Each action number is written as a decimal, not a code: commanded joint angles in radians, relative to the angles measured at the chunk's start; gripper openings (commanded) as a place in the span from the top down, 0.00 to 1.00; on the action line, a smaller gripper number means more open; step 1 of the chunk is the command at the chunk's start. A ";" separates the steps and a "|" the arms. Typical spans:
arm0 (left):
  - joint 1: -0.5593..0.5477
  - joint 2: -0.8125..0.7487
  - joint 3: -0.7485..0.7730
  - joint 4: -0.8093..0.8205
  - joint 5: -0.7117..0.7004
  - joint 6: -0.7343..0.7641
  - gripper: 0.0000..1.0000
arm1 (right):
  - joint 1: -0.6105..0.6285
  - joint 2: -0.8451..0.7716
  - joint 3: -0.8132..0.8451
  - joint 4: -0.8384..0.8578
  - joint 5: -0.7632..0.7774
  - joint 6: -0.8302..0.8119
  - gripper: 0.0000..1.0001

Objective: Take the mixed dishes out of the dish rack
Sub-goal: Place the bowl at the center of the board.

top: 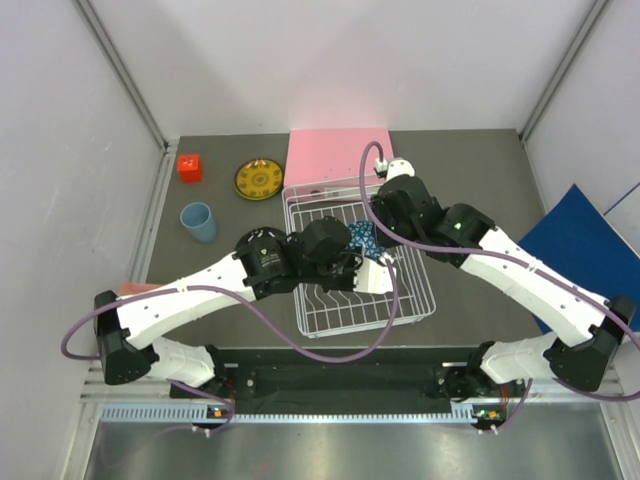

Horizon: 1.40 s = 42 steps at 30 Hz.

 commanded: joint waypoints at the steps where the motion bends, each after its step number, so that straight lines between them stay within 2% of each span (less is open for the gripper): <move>1: -0.005 -0.012 0.038 0.055 0.001 0.013 1.00 | -0.020 0.008 0.011 0.017 0.016 -0.020 0.86; 2: -0.005 -0.013 0.036 0.056 -0.002 0.013 1.00 | -0.020 0.012 0.011 0.017 0.011 -0.022 0.99; 8: -0.004 -0.017 0.024 0.090 -0.063 0.007 1.00 | -0.023 0.002 0.004 0.029 0.005 -0.028 1.00; 9: -0.005 -0.018 0.021 0.099 -0.081 -0.001 0.91 | -0.022 -0.004 0.001 0.031 0.007 -0.028 1.00; 11: -0.005 -0.021 0.019 0.128 -0.143 -0.009 0.79 | -0.023 -0.021 -0.007 0.041 0.013 -0.030 1.00; 12: -0.004 -0.024 0.016 0.136 -0.160 -0.019 0.58 | -0.022 -0.024 -0.009 0.043 0.014 -0.028 1.00; 14: -0.005 -0.033 0.013 0.182 -0.209 -0.050 0.39 | -0.029 -0.037 -0.013 0.051 0.019 -0.025 1.00; 15: -0.005 -0.039 0.007 0.199 -0.226 -0.059 0.25 | -0.031 -0.040 -0.015 0.052 0.017 -0.022 1.00; 16: -0.004 -0.043 0.004 0.211 -0.240 -0.068 0.01 | -0.039 -0.044 -0.013 0.054 0.020 -0.020 1.00; 19: -0.004 -0.061 0.004 0.248 -0.304 -0.091 0.01 | -0.078 -0.058 -0.003 0.061 0.022 -0.008 1.00; 21: -0.002 -0.072 -0.013 0.307 -0.405 -0.130 0.01 | -0.118 -0.075 0.002 0.084 -0.001 0.012 1.00; 23: 0.016 -0.079 -0.016 0.335 -0.465 -0.194 0.01 | -0.196 -0.101 0.002 0.113 -0.012 0.035 1.00; 28: 0.166 -0.088 0.027 0.343 -0.500 -0.396 0.01 | -0.442 -0.158 -0.073 0.323 -0.095 0.183 1.00; 29: 0.198 -0.095 0.026 0.351 -0.496 -0.495 0.01 | -0.466 -0.152 -0.076 0.351 -0.099 0.208 1.00; 30: 0.264 -0.101 0.027 0.354 -0.487 -0.550 0.01 | -0.500 -0.137 -0.075 0.385 -0.084 0.235 1.00; 31: 0.294 -0.108 0.029 0.349 -0.491 -0.656 0.01 | -0.511 -0.094 -0.053 0.393 -0.064 0.246 1.00; 33: 0.347 -0.109 0.030 0.328 -0.548 -0.764 0.01 | -0.535 -0.038 -0.016 0.408 0.003 0.259 1.00; 37: 0.374 -0.141 -0.048 0.272 -0.599 -0.994 0.01 | -0.608 0.132 0.013 0.445 0.033 0.294 1.00; 42: 0.387 -0.304 -0.186 0.317 -0.599 -1.111 0.01 | -0.672 0.323 0.083 0.466 0.068 0.286 1.00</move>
